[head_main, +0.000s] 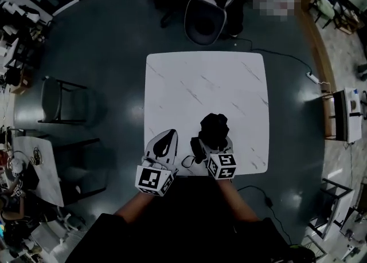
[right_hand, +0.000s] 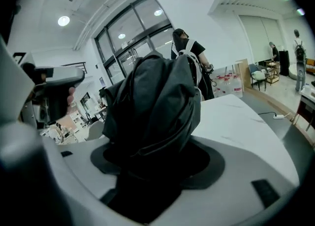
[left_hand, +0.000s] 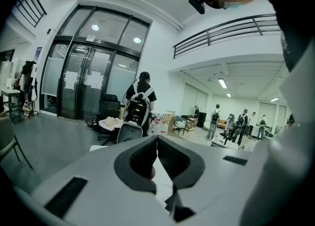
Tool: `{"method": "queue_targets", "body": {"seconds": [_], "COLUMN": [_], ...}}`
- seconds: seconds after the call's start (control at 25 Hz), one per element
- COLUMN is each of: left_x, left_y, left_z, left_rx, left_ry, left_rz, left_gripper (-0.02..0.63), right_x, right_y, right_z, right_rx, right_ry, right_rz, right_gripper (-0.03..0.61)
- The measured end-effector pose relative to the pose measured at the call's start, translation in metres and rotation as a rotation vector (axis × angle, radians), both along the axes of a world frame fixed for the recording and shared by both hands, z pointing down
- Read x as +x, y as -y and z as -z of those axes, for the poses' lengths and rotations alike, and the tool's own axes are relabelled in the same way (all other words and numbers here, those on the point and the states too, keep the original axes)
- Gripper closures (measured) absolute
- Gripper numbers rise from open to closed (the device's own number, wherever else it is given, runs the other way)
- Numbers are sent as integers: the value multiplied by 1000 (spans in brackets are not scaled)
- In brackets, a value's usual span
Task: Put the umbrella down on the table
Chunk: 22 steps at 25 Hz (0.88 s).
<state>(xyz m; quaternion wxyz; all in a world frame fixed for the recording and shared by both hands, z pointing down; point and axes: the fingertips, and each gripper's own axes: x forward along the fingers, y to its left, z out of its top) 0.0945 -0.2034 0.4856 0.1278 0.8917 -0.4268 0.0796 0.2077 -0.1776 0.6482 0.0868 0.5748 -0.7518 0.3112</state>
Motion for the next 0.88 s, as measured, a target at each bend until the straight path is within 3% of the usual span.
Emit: {"method": "queue_targets", "body": {"seconds": [0.32,0.68,0.88], "left_x": [-18,-56,-70], "left_y": [10,17,13], "left_z": [-8,-14,-19], "left_rx": [-32,-60,-88], "left_ry": [23,38,48], "left_rz": [77,187,218], "left_gripper": [597,597,597], "right_x": [-21,-22,-10], "right_y": [40,81,89], "right_z": [-42,-105,-148], "right_rx": [-97,-266,-379], "right_ry": [-4,26,-28], "right_rz": [94,70,48], "right_gripper": [261,255,252]}}
